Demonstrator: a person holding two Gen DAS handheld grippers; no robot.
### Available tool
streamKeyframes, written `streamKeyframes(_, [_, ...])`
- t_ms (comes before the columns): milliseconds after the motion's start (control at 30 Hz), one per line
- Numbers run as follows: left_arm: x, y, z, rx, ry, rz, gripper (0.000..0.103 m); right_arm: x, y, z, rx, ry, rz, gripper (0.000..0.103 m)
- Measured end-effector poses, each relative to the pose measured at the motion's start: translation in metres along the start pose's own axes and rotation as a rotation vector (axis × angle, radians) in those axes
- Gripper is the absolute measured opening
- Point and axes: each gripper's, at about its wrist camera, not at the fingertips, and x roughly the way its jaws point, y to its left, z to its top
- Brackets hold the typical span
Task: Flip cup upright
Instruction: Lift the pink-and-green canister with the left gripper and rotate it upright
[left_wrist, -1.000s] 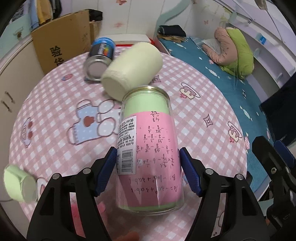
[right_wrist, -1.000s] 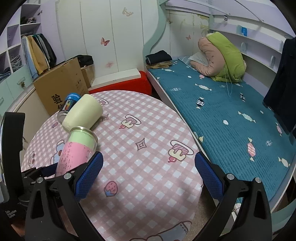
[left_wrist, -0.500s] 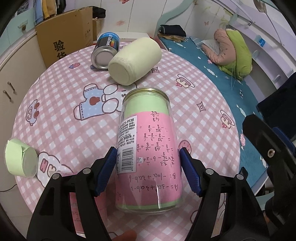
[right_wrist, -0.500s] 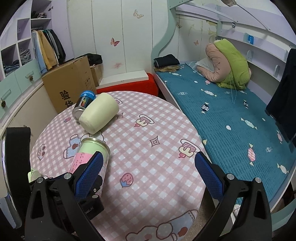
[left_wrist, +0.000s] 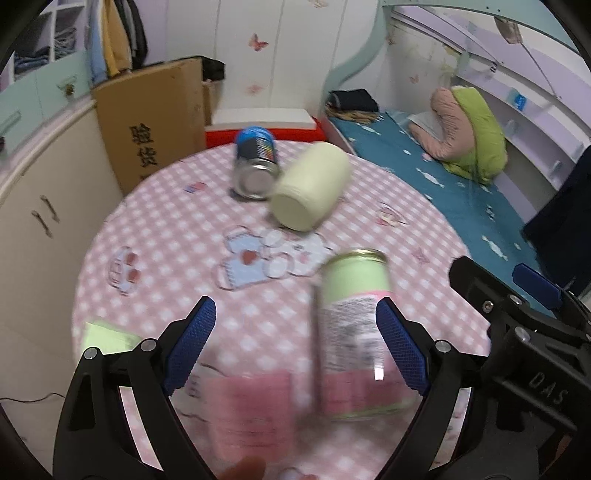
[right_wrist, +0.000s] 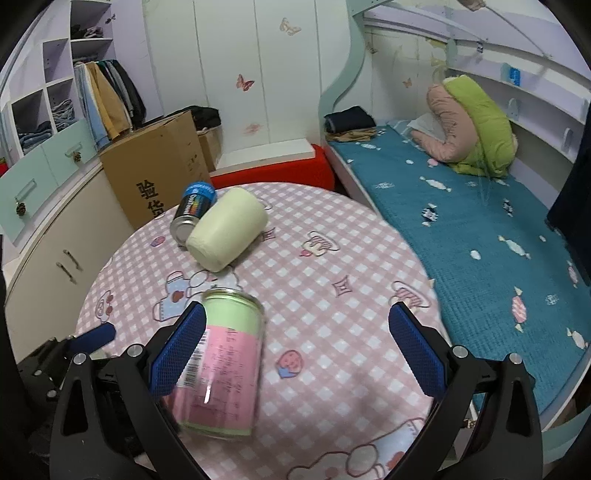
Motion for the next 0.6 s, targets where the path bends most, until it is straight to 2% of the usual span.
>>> streamKeyframes(133, [0.0,0.027,0.006,-0.01,-0.024,0.095,0.089,0.015,0.008,0.002,0.013,0.037,0.028,0.096])
streamKeyframes(267, [0.003,0.056,0.009,-0.063,-0.036,0.141,0.089,0.029,0.014,0.003,0.025,0.078,0.044,0.096])
streamKeyframes(400, [0.006,0.079,0.012,-0.113,-0.032,0.139,0.089,0.046,0.022,0.001,0.038,0.138,0.093,0.096])
streamKeyframes(600, [0.011,0.085,0.011,-0.103,-0.016,0.125,0.089,0.071,0.037,-0.004,0.032,0.223,0.135,0.096])
